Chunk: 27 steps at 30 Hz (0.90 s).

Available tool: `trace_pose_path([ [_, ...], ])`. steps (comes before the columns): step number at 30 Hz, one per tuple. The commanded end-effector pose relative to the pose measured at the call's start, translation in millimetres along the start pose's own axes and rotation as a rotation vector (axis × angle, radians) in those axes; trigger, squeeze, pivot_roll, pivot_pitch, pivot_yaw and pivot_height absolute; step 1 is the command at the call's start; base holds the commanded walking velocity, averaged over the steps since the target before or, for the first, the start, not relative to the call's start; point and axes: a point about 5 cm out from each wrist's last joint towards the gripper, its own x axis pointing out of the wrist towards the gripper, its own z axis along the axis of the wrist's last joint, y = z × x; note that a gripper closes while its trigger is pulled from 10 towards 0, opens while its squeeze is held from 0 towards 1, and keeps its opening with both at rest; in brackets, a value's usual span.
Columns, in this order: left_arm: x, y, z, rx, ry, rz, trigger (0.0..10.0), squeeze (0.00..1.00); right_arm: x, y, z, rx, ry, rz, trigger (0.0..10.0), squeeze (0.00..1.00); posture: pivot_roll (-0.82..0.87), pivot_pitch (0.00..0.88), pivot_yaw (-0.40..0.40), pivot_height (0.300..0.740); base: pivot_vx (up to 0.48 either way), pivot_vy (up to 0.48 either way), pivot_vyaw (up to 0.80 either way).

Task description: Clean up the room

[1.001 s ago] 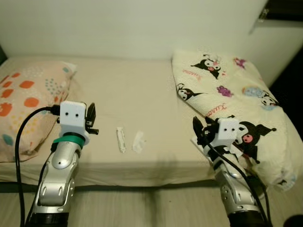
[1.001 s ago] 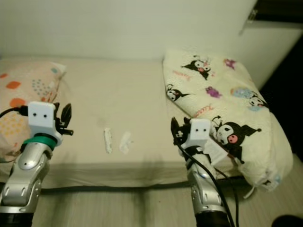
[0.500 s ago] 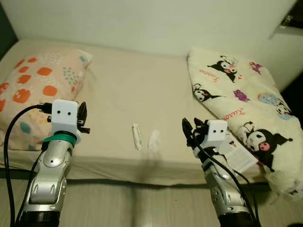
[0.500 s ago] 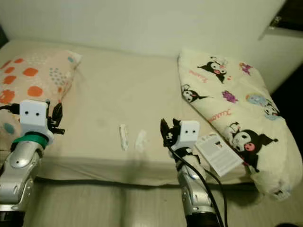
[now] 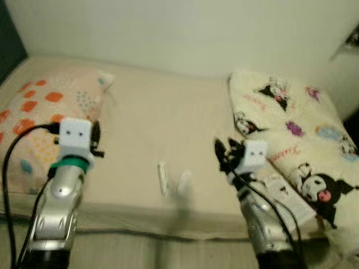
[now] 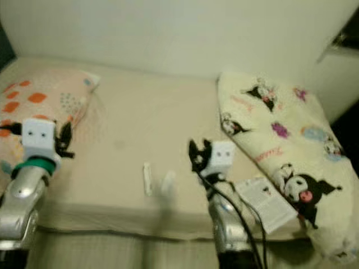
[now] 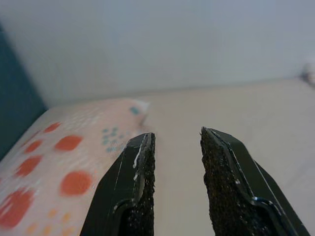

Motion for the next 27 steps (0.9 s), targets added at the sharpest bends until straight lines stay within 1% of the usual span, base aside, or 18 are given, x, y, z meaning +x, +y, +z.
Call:
trace_pose_path([
  [1, -0.9, -5.0, -4, 0.008, 0.011, -0.024, 10.0, 0.0, -3.8, -8.4, -2, -0.01, 0.013, -0.028, 10.0, 0.0, 0.09, 0.007, -0.012, 0.718, 0.382, 0.0, 0.0],
  [2, -0.7, -4.9, -4, 0.01, 0.013, -0.025, 10.0, 0.0, -3.7, -8.2, -2, -0.01, 0.013, -0.029, 10.0, 0.0, 0.09, 0.007, -0.012, 0.718, 0.382, 0.0, 0.0],
  [5, -0.2, -5.5, -7, 0.008, 0.032, -0.03, 10.0, 0.0, -3.7, -8.6, -2, -0.01, 0.014, -0.03, 10.0, 0.0, 0.09, 0.006, -0.011, 0.718, 0.0, 0.0, 0.0],
  [7, -0.2, -8.9, -10, 0.014, 0.054, -0.063, 10.0, 0.0, -3.8, -8.9, -3, -0.011, 0.014, -0.031, 10.0, 0.0, 0.09, 0.005, -0.011, 0.718, 0.0, 0.0, 0.0],
  [9, -1.6, -14.3, -13, 0.03, 0.057, -0.125, 10.0, 0.0, -4.1, -9.4, -3, -0.014, 0.017, -0.032, 10.0, 0.0, 0.09, 0.004, -0.012, 0.718, 0.0, 0.0, 0.0],
  [16, -3.1, -20.0, -17, 0.044, 0.064, -0.175, 10.0, 0.0, -4.3, -10.4, -5, -0.021, 0.025, -0.03, 10.0, 0.0, 0.09, 0.004, -0.012, 0.718, 0.0, 0.0, 0.0],
  [18, -6.3, -23.5, -23, 0.043, 0.084, -0.195, 10.0, 0.0, -4.9, -10.4, -7, -0.024, 0.036, -0.024, 10.0, 0.0, 0.09, 0.002, -0.014, 0.718, 0.0, 0.0, 0.0],
  [19, -6.3, -23.5, -23, 0.043, 0.084, -0.195, 10.0, 0.0, -4.9, -10.4, -7, -0.024, 0.036, -0.024, 10.0, 0.0, 0.09, 0.002, -0.014, 0.718, 0.0, 0.0, 0.0],
  [20, -10.2, -27.5, -34, 0.044, 0.122, -0.215, 10.0, 0.0, -5.8, -10.6, -12, -0.031, 0.056, -0.025, 10.0, 0.0, 0.08, 0.003, -0.016, 0.718, 0.0, 0.0, 0.0],
  [22, -14.0, -31.2, -45, 0.049, 0.16, -0.233, 10.0, 0.0, -7.4, -10.7, -19, -0.041, 0.085, -0.026, 10.0, 0.0, 0.09, 0.005, -0.017, 0.718, 0.0, 0.0, 0.0],
  [23, -14.0, -31.2, -45, 0.049, 0.16, -0.233, 10.0, 0.0, -7.4, -10.7, -19, -0.041, 0.085, -0.026, 10.0, 0.0, 0.09, 0.005, -0.017, 0.718, 0.0, 0.0, 0.0],
  [24, -21.3, -37.6, -64, 0.034, 0.239, -0.275, 10.0, 0.0, -11.5, -9.1, -30, -0.04, 0.126, -0.02, 10.0, 0.0, 0.09, 0.006, -0.018, 0.708, 0.0, 0.0, 0.0],
  [25, -21.3, -37.6, -64, 0.034, 0.239, -0.275, 10.0, 0.0, -11.5, -9.1, -30, -0.04, 0.126, -0.02, 10.0, 0.0, 0.09, 0.006, -0.018, 0.708, 0.0, 0.0, 0.0],
  [26, -26.7, -41.4, -76, 0.019, 0.293, -0.307, 10.0, 0.0, -13.6, -7.9, -35, -0.036, 0.144, -0.019, 10.0, 0.0, 0.09, 0.008, -0.019, 0.698, 0.0, 0.0, 0.0],
  [27, -26.7, -41.4, -76, 0.019, 0.293, -0.307, 10.0, 0.0, -13.6, -7.9, -35, -0.036, 0.144, -0.019, 10.0, 0.0, 0.09, 0.008, -0.019, 0.698, 0.0, 0.0, 0.0],
])
